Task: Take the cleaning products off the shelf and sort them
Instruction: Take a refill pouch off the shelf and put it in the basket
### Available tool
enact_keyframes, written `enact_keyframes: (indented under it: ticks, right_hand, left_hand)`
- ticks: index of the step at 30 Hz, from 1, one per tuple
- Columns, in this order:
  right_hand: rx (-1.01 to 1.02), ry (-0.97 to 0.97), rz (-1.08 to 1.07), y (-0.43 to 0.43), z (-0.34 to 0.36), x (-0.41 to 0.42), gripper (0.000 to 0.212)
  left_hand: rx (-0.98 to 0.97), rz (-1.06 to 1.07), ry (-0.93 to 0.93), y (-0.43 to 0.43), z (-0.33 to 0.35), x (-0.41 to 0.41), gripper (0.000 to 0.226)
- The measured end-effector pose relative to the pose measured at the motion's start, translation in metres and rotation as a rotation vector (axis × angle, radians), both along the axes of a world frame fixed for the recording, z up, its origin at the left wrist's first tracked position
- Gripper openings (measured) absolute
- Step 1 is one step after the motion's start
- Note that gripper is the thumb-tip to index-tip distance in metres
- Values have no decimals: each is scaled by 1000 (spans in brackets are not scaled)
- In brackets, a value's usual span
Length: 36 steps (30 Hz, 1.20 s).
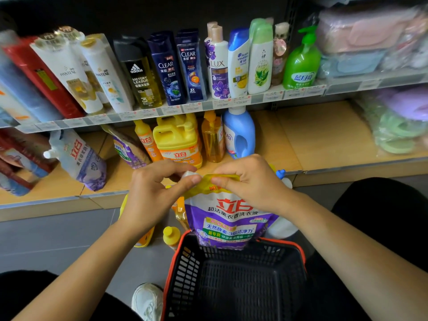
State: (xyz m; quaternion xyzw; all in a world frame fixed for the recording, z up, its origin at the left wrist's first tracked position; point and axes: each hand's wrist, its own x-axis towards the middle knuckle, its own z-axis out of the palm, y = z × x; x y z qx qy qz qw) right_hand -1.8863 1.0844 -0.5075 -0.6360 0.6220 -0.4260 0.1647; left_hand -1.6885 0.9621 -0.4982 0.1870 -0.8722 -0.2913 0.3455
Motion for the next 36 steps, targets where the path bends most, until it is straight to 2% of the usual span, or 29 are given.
enact_keyframes:
  ticks: [7, 9, 11, 13, 16, 18, 23, 26, 31, 34, 36]
  right_hand:
    - [-33, -33, -7, -1, 0, 3, 18]
    - [-43, -58, -25, 0, 0, 2, 18]
    - [-61, -98, -46, 0, 2, -1, 16]
    - [-108, -144, -46, 2, 6, -4, 15]
    - [-210, -196, -52, 5, 13, -7, 14]
    - [-274, -222, -79, 7, 19, -9, 14]
    - [-361, -304, -168, 10, 29, -17, 10]
    - [-354, -271, -180, 12, 29, -17, 10]
    - [-356, -237, -189, 15, 30, -17, 11]
    - [-370, -231, -237, 18, 35, -24, 12]
    - [-359, -226, -277, 19, 33, -30, 10]
  left_hand:
    - [38, -164, 55, -9, -2, -5, 19]
    - [79, -177, 66, -11, -5, -5, 24]
    - [215, -206, 68, -12, -9, -3, 38]
    - [337, -226, 15, -11, -15, -3, 49]
    - [368, -245, -149, -12, -31, -6, 34]
    - [410, -225, -175, -15, -42, -7, 27]
    - [676, -175, -225, -24, -70, -5, 36]
    - [776, -83, -223, -21, -88, -8, 35]
    - [1183, -7, -258, -12, -110, -16, 43]
    - [1306, 60, -115, -14, -113, -19, 23]
    - [1317, 145, 10, -15, -112, -21, 15]
